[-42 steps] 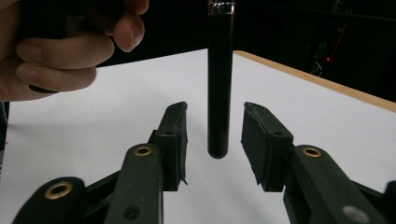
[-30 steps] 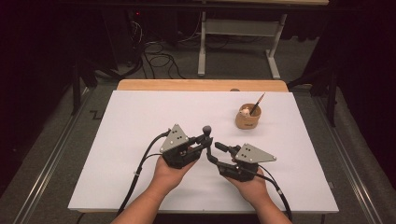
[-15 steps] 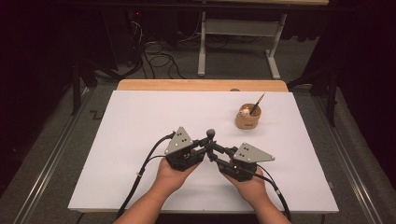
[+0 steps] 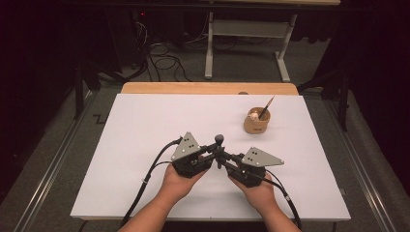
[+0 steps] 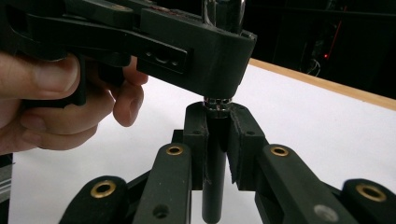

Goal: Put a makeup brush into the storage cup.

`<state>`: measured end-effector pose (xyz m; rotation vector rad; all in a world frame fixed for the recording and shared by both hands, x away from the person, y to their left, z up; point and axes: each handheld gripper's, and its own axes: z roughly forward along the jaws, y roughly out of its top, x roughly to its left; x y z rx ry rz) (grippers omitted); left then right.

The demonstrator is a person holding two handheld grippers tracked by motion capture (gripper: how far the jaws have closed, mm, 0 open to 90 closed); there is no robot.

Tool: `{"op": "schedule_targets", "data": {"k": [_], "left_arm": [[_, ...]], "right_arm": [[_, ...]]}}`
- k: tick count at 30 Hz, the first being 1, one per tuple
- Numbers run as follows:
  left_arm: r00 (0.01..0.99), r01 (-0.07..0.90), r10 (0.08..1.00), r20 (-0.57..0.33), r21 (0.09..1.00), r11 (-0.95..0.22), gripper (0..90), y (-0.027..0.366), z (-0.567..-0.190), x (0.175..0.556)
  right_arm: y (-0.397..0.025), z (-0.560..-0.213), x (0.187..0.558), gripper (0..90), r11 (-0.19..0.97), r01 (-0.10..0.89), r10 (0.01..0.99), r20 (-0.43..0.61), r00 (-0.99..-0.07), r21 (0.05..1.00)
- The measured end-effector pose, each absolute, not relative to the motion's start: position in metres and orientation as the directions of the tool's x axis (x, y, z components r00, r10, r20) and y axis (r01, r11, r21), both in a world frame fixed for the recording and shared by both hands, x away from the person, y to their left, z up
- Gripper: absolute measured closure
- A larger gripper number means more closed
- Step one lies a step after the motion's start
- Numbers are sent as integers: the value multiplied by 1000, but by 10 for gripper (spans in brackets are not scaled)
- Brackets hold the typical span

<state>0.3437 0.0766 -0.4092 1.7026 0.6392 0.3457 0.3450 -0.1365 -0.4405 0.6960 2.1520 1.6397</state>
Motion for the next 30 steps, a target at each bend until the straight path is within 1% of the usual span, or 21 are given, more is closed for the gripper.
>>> {"op": "schedule_targets", "data": {"k": [4, 5, 8, 15, 18, 24, 30], "left_arm": [[804, 223, 584, -113, 967, -120, 769, 77, -408, 343], [803, 224, 585, -112, 967, -122, 754, 77, -409, 343], [805, 226, 582, -115, 967, -121, 634, 77, -410, 343], [789, 226, 602, -122, 969, -100, 466, 88, -409, 343], [775, 233, 619, -127, 968, -93, 421, 97, -411, 344], [730, 250, 671, -128, 964, -88, 359, 119, -417, 346], [682, 256, 723, -109, 962, -95, 305, 140, -425, 346]], "right_arm": [[-136, -439, 344, 807, 218, 158, 577, 4, -817, 963], [-136, -439, 344, 807, 217, 155, 577, 1, -816, 964], [-137, -439, 344, 807, 211, 158, 577, 8, -816, 965], [-142, -441, 346, 807, 218, 168, 592, 7, -806, 961], [-146, -441, 346, 806, 214, 171, 597, 10, -802, 962], [-154, -438, 347, 806, 204, 167, 611, 7, -792, 965], [-164, -437, 348, 806, 183, 176, 628, 23, -778, 967]]}}
